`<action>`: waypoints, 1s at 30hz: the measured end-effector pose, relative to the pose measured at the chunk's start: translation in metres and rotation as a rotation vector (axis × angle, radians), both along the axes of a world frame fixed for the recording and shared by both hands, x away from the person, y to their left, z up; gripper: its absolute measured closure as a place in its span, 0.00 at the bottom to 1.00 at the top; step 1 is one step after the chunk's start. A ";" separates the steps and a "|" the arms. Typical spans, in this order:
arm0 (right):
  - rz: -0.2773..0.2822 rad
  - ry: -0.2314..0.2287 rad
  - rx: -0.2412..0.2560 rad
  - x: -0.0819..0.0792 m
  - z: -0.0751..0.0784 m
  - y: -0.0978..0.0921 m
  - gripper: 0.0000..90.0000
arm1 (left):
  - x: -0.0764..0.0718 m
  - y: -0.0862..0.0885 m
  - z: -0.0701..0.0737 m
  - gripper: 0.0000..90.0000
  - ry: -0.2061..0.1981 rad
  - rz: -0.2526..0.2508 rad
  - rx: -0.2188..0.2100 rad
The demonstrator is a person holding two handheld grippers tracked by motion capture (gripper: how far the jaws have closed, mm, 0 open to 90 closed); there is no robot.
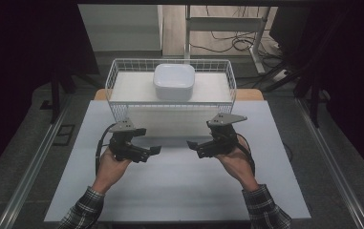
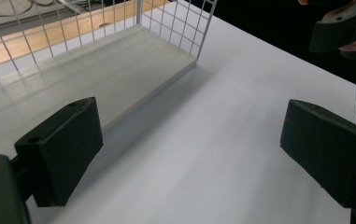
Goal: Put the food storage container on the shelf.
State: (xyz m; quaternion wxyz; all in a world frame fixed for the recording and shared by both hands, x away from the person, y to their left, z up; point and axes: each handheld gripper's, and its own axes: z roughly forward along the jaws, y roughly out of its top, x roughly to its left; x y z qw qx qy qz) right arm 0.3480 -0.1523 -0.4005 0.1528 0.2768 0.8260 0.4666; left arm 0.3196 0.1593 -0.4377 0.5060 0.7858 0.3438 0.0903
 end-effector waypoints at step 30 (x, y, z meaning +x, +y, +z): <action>-0.023 0.012 -0.024 -0.041 -0.023 -0.025 0.00 | -0.049 0.008 -0.033 0.06 0.036 0.022 0.031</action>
